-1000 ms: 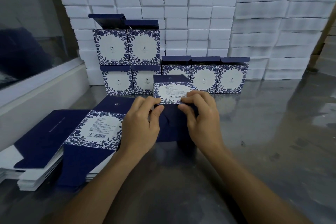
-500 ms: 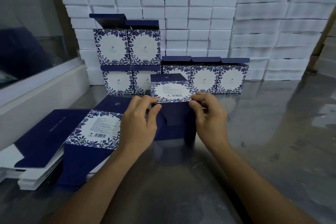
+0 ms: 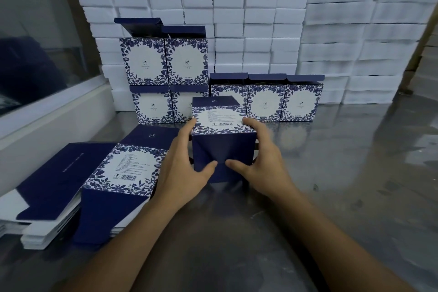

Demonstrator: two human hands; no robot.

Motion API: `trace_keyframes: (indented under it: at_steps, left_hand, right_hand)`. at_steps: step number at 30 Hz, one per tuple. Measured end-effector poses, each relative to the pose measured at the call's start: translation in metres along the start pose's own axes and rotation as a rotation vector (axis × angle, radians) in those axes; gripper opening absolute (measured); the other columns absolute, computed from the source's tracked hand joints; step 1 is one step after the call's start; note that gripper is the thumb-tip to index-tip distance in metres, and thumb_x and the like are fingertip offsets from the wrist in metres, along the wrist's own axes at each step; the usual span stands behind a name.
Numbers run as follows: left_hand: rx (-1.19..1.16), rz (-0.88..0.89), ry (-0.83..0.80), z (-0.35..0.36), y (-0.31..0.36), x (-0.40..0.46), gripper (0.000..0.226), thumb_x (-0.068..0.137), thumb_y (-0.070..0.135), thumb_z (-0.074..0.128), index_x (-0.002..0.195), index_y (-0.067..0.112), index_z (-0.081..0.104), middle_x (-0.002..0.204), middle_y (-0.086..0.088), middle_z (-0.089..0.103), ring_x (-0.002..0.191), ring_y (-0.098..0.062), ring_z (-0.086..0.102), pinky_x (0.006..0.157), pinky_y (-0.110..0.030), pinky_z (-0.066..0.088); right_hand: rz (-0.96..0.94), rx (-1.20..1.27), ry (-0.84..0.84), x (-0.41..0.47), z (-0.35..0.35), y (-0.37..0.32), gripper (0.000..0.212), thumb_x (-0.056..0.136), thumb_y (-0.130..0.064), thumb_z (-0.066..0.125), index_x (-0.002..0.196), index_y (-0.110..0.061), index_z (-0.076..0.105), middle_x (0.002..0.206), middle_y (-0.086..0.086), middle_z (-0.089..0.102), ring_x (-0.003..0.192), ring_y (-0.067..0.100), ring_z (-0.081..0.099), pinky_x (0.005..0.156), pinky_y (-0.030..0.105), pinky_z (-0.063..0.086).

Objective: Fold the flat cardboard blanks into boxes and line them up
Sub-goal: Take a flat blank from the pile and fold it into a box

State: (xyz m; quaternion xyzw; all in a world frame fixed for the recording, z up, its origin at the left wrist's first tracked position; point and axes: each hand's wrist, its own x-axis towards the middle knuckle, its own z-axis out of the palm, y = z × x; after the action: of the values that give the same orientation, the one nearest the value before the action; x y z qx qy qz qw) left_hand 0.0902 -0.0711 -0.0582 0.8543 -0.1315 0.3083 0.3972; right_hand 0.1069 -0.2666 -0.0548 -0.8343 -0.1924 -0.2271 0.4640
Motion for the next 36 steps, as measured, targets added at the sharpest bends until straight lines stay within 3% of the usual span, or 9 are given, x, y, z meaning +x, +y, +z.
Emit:
trace_keyframes:
  at_steps: [8,13,18,21,25,28,31,33,36]
  left_hand:
    - [0.007,0.04,0.177,0.003,0.007,-0.001,0.077,0.072,0.03,0.086,0.129,0.04,0.035,0.129,0.013,0.054,0.112,-0.007,0.052,0.083,-0.025,0.043]
    - [-0.035,0.016,0.176,0.002,0.007,-0.002,0.085,0.07,0.036,0.086,0.135,0.04,0.032,0.128,0.016,0.055,0.109,-0.007,0.058,0.082,-0.034,0.053]
    - [-0.218,0.032,0.151,-0.003,0.014,-0.002,0.069,0.073,0.058,0.074,0.127,0.036,0.038,0.119,0.021,0.059,0.107,-0.001,0.061,0.08,-0.025,0.053]
    - [-0.256,0.051,0.171,-0.004,0.016,0.001,0.028,0.095,0.044,0.05,0.119,0.029,0.047,0.108,0.026,0.062,0.1,0.004,0.06,0.078,-0.014,0.046]
    - [-0.156,0.065,0.252,-0.004,0.012,0.006,0.014,0.099,0.003,0.047,0.104,0.005,0.06,0.107,0.004,0.065,0.095,-0.009,0.06,0.082,-0.032,0.049]
    - [-0.216,-0.022,0.221,-0.003,0.014,0.006,0.018,0.097,0.004,0.053,0.114,0.01,0.055,0.112,-0.005,0.06,0.104,-0.015,0.058,0.088,-0.039,0.051]
    - [-0.287,-0.179,0.193,-0.003,0.015,0.006,0.037,0.093,0.026,0.064,0.125,0.026,0.045,0.124,0.008,0.052,0.112,0.007,0.049,0.09,-0.026,0.049]
    - [-0.431,-0.288,0.119,-0.004,0.017,0.007,0.055,0.083,0.043,0.069,0.129,0.031,0.041,0.121,0.018,0.053,0.101,0.021,0.051,0.076,-0.009,0.048]
    - [-0.506,-0.36,0.061,0.0,0.017,0.005,0.069,0.07,0.052,0.074,0.13,0.034,0.044,0.114,0.02,0.061,0.095,0.013,0.061,0.078,-0.011,0.05]
  right_hand:
    - [-0.069,-0.048,0.223,-0.001,0.005,-0.008,0.07,0.069,-0.031,0.09,0.115,-0.047,0.04,0.114,-0.043,0.047,0.1,-0.003,0.052,0.076,0.016,0.044]
    - [-0.052,0.047,0.183,-0.004,0.004,-0.01,0.065,0.071,-0.042,0.087,0.119,-0.044,0.042,0.119,-0.026,0.053,0.11,0.0,0.053,0.081,0.029,0.052]
    - [-0.009,0.219,0.211,-0.007,0.004,-0.017,0.046,0.079,-0.069,0.067,0.114,-0.046,0.048,0.118,-0.025,0.058,0.114,0.001,0.056,0.088,0.022,0.045]
    - [0.064,0.322,0.227,-0.006,0.005,-0.014,0.037,0.082,-0.067,0.063,0.104,-0.04,0.05,0.108,-0.018,0.062,0.103,0.008,0.059,0.083,0.028,0.046]
    - [0.116,0.357,0.248,-0.003,0.004,-0.007,0.013,0.08,-0.036,0.065,0.084,-0.035,0.052,0.092,-0.003,0.067,0.089,0.024,0.065,0.073,0.04,0.053]
    - [0.128,0.352,0.259,-0.003,0.003,-0.006,0.013,0.079,-0.023,0.062,0.076,-0.032,0.052,0.086,0.003,0.067,0.082,0.027,0.065,0.066,0.041,0.052]
    - [0.15,0.344,0.264,-0.003,0.002,-0.007,0.01,0.078,-0.029,0.063,0.08,-0.029,0.053,0.084,0.0,0.064,0.084,0.029,0.063,0.071,0.041,0.052]
    - [0.174,0.318,0.256,-0.004,0.002,-0.007,0.019,0.079,-0.044,0.064,0.088,-0.031,0.055,0.087,-0.006,0.066,0.086,0.021,0.064,0.074,0.034,0.051]
    - [0.228,0.302,0.177,-0.005,0.003,-0.005,0.048,0.073,-0.078,0.059,0.107,-0.046,0.05,0.101,-0.024,0.065,0.095,-0.007,0.061,0.084,0.025,0.047]
